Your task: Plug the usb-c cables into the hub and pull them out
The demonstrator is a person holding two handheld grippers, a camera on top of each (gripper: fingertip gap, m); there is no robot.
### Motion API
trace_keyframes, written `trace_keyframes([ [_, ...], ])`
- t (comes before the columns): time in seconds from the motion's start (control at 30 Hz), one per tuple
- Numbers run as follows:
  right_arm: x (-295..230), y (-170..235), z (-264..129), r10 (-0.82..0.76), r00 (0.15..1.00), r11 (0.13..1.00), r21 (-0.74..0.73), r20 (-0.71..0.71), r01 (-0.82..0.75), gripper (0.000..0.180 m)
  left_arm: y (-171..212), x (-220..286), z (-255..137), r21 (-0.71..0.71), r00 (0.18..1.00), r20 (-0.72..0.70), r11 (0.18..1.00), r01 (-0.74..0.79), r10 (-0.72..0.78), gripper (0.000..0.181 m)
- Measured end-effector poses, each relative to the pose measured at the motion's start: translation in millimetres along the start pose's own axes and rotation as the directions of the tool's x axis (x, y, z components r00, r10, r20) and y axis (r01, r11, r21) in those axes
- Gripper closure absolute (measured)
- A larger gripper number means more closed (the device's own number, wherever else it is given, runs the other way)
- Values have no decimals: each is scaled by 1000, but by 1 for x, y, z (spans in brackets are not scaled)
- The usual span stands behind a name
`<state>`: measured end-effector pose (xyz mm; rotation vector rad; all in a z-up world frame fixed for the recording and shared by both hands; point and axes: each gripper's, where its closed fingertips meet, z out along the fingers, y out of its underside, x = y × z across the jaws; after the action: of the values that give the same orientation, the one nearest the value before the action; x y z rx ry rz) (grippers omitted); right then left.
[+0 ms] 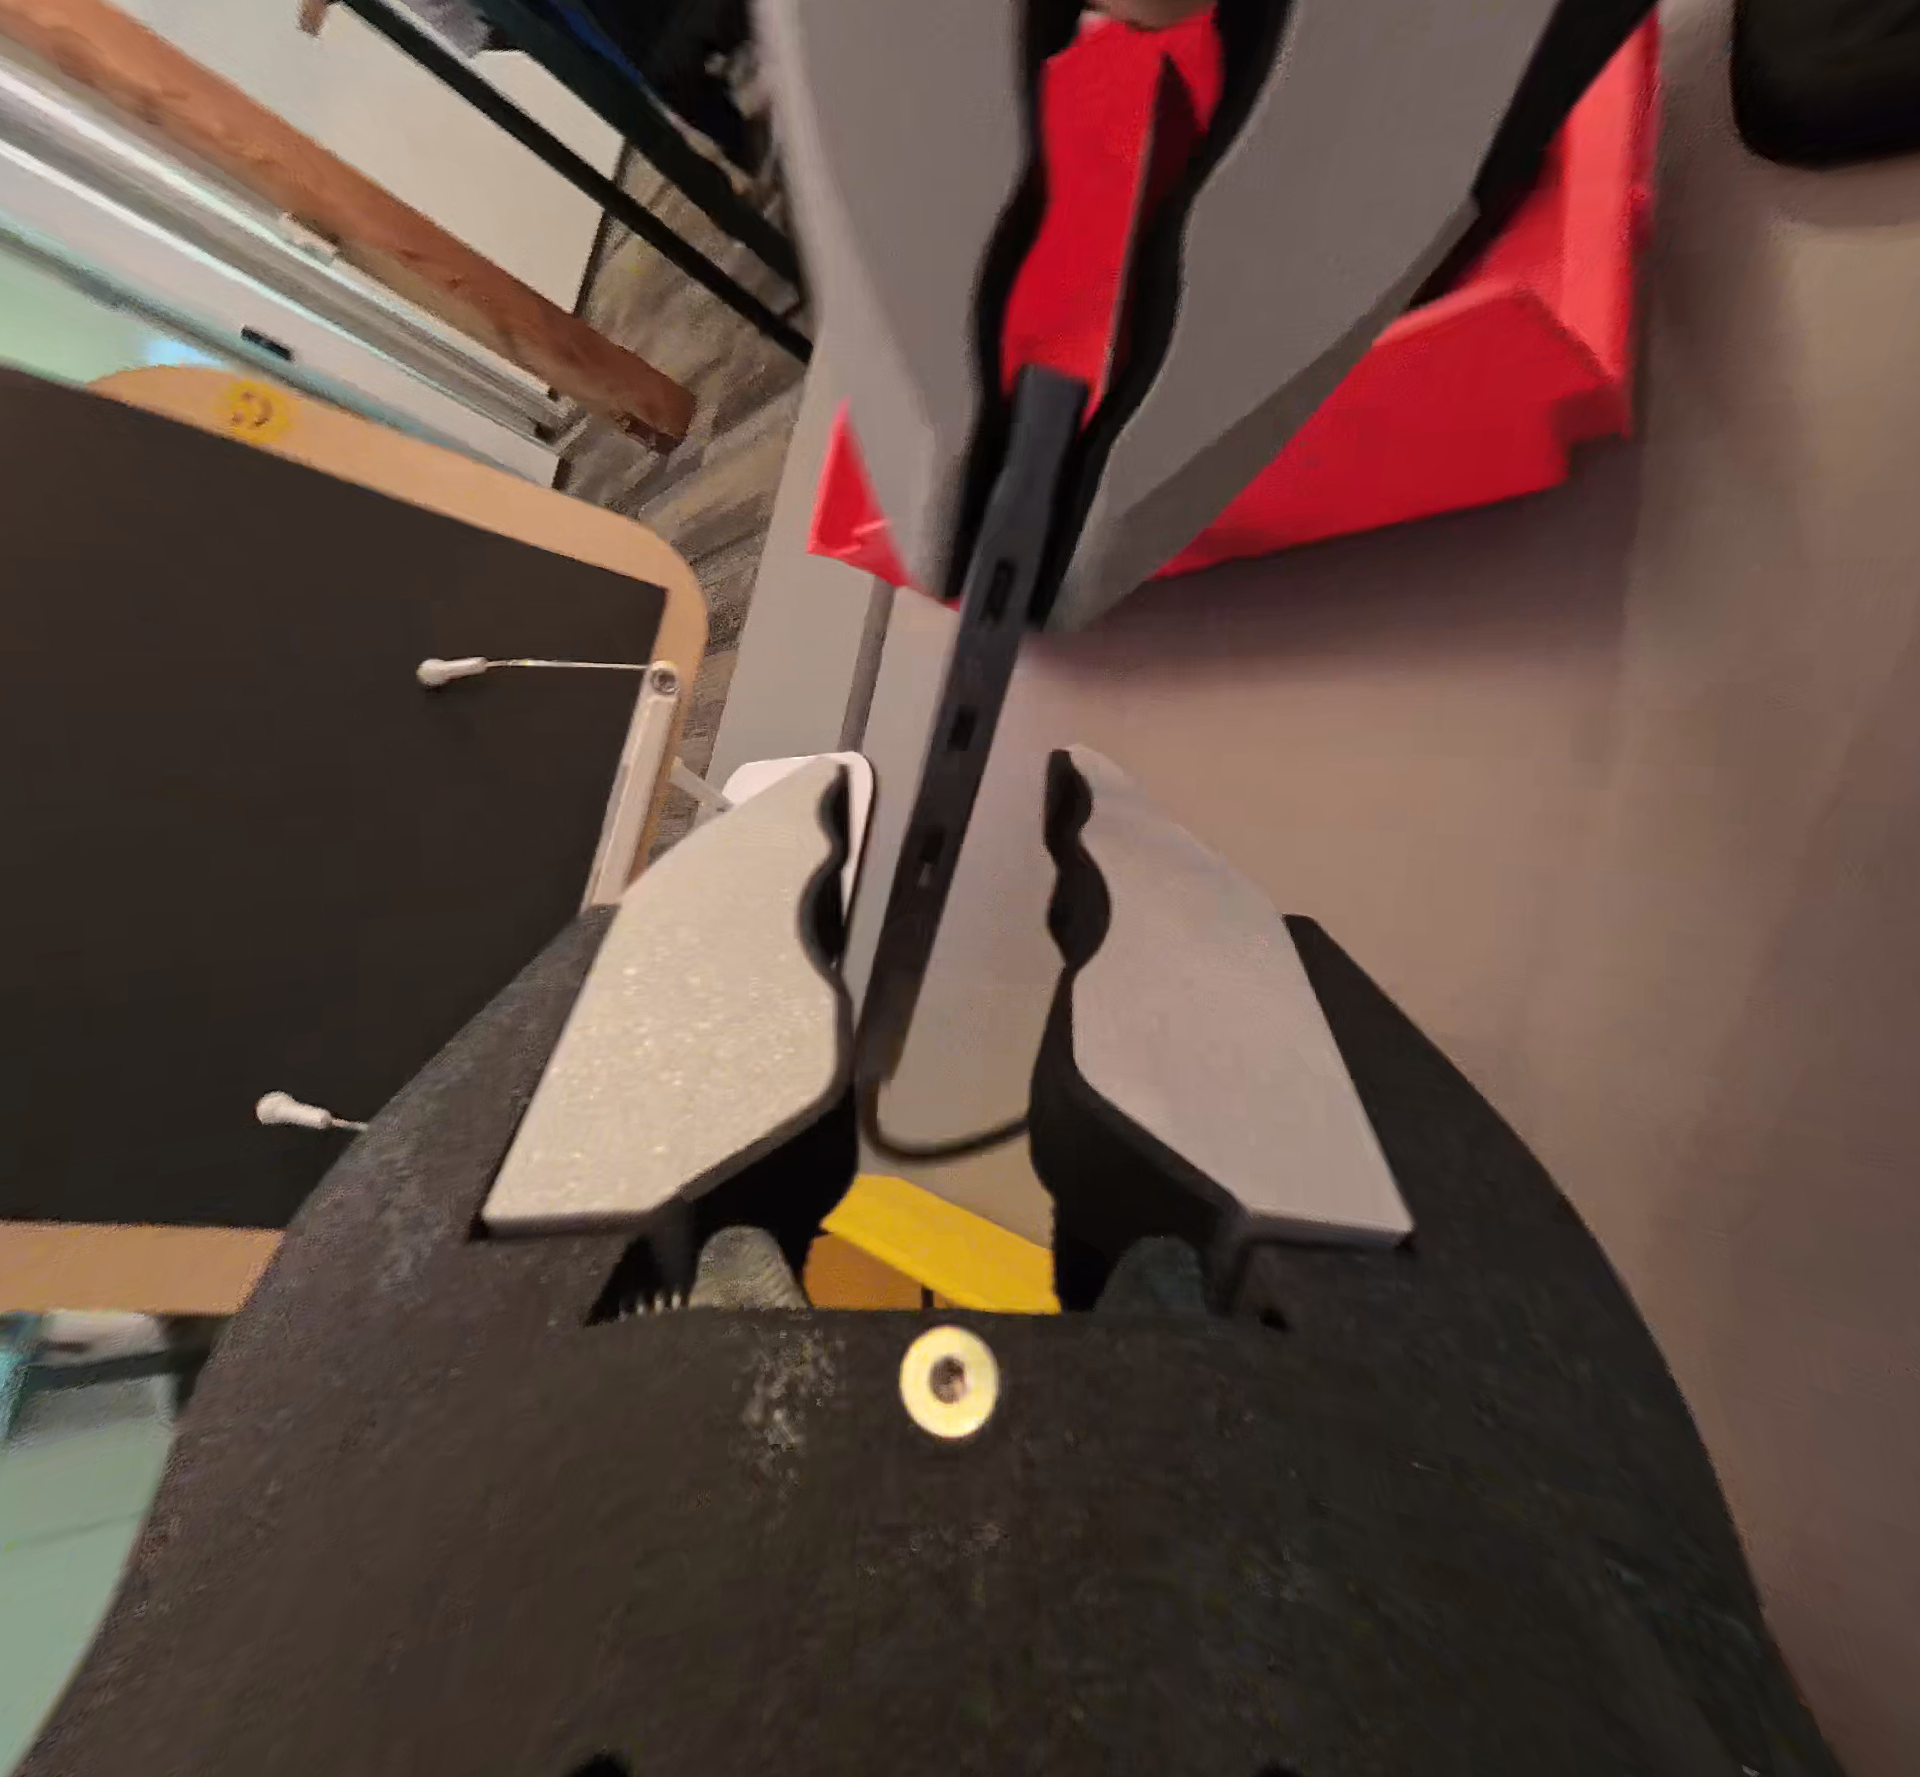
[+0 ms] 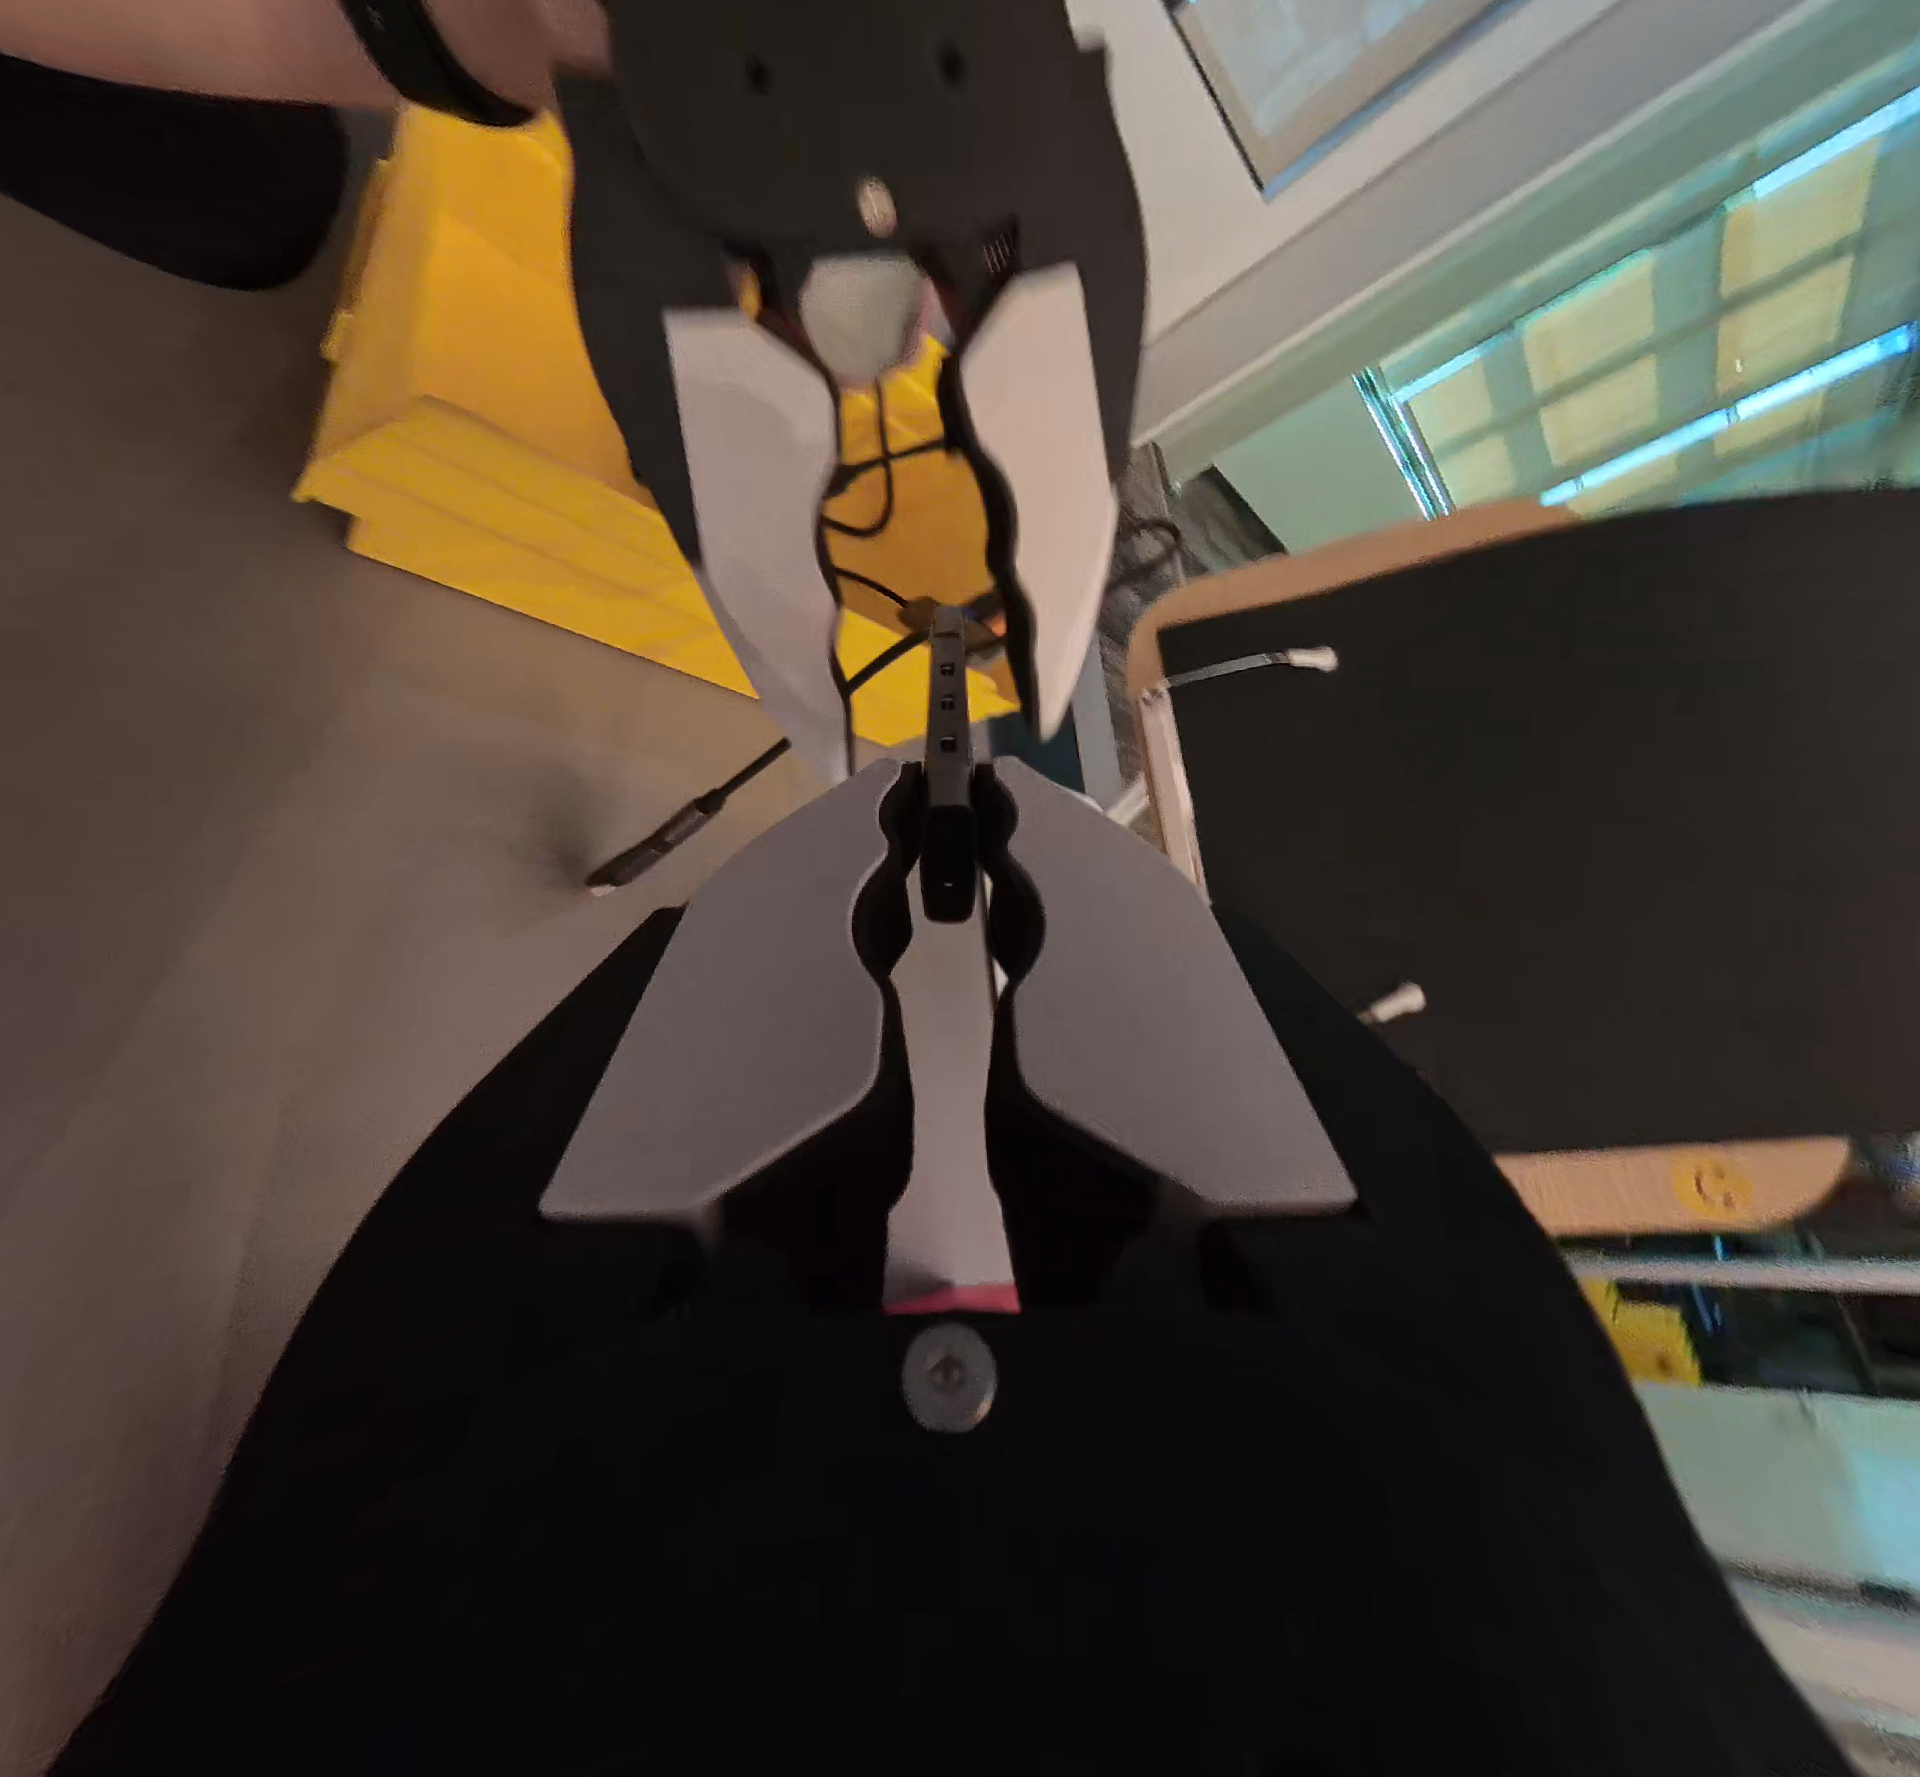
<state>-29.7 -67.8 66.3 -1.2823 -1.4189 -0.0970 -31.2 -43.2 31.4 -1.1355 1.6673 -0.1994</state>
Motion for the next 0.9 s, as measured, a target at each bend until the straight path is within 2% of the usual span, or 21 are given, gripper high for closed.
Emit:
trace_keyframes([
  [0.1,31,24,-17,128,989,992,-3,-68,-128,169,-3,-22,-19,70,990,8,988,139,-140,127],
  [0.2,65,50,-49,207,961,978,12,-185,-208,169,-3,-41,-39,106,982,63,979,173,-180,130],
  [0.3,95,61,-93,289,913,957,96,-288,-272,169,-1,-50,-52,99,980,122,984,145,-156,135],
  [0.4,111,84,-126,365,866,930,97,-342,-354,169,-2,-52,-57,95,979,135,986,139,-151,137],
  [0.57,117,147,-135,439,809,879,0,-391,-477,169,0,-49,-56,71,982,131,990,125,-133,139],
  [0.67,122,172,-131,529,752,831,58,-393,-554,168,2,-49,-55,52,983,136,992,115,-121,140],
  [0.73,137,167,-144,585,688,805,204,-428,-557,169,3,-50,-57,45,982,145,993,112,-117,140],
  [0.8,146,143,-165,632,670,773,373,-389,-513,169,4,-51,-59,45,982,145,992,114,-119,142],
  [0.83,150,135,-176,642,661,762,418,-388,-494,169,4,-52,-59,47,982,148,992,115,-121,142],
  [0.9,148,131,-187,629,672,772,410,-391,-485,169,4,-53,-59,51,981,148,992,118,-124,143],
])
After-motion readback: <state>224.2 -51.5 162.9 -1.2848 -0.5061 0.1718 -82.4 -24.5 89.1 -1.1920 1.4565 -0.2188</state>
